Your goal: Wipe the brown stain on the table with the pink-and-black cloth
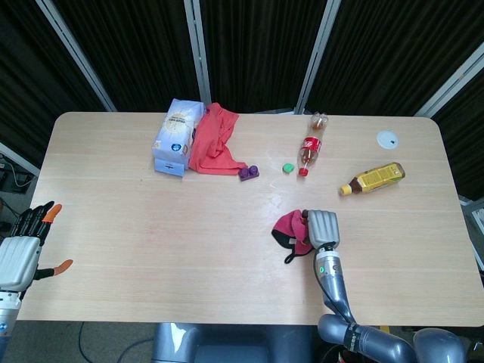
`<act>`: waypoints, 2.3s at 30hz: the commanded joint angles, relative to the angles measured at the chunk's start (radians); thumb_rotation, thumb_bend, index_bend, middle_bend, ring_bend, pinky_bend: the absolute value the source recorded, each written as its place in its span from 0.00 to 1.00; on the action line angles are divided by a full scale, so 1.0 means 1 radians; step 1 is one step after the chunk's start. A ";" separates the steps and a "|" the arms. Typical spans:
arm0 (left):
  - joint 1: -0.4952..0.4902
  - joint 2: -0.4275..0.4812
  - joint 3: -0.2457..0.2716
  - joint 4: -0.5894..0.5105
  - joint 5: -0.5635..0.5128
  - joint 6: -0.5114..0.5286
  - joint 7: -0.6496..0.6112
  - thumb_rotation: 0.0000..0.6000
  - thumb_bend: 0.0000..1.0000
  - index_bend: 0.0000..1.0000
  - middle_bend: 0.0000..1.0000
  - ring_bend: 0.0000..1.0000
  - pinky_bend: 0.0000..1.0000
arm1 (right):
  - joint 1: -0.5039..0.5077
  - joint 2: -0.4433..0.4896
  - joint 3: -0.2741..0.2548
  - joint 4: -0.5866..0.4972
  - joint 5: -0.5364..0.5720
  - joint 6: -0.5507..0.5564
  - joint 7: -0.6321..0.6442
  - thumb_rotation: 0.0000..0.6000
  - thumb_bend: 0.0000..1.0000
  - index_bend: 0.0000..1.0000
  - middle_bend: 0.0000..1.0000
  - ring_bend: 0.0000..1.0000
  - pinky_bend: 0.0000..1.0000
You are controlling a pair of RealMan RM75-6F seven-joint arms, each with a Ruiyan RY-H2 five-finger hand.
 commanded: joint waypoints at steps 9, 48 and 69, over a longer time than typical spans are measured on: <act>0.000 -0.002 0.000 0.000 0.001 0.001 0.008 1.00 0.00 0.00 0.00 0.00 0.00 | -0.090 0.163 -0.009 0.007 0.030 0.006 0.045 1.00 0.37 0.76 0.68 0.63 0.76; 0.004 -0.007 0.001 0.005 0.016 0.016 0.002 1.00 0.00 0.00 0.00 0.00 0.00 | -0.170 0.640 -0.085 -0.579 -0.040 0.087 -0.014 1.00 0.00 0.04 0.00 0.00 0.17; 0.005 -0.016 0.007 0.040 0.057 0.042 0.009 1.00 0.00 0.00 0.00 0.00 0.00 | -0.443 0.771 -0.293 -0.487 -0.532 0.471 0.338 1.00 0.00 0.00 0.00 0.00 0.08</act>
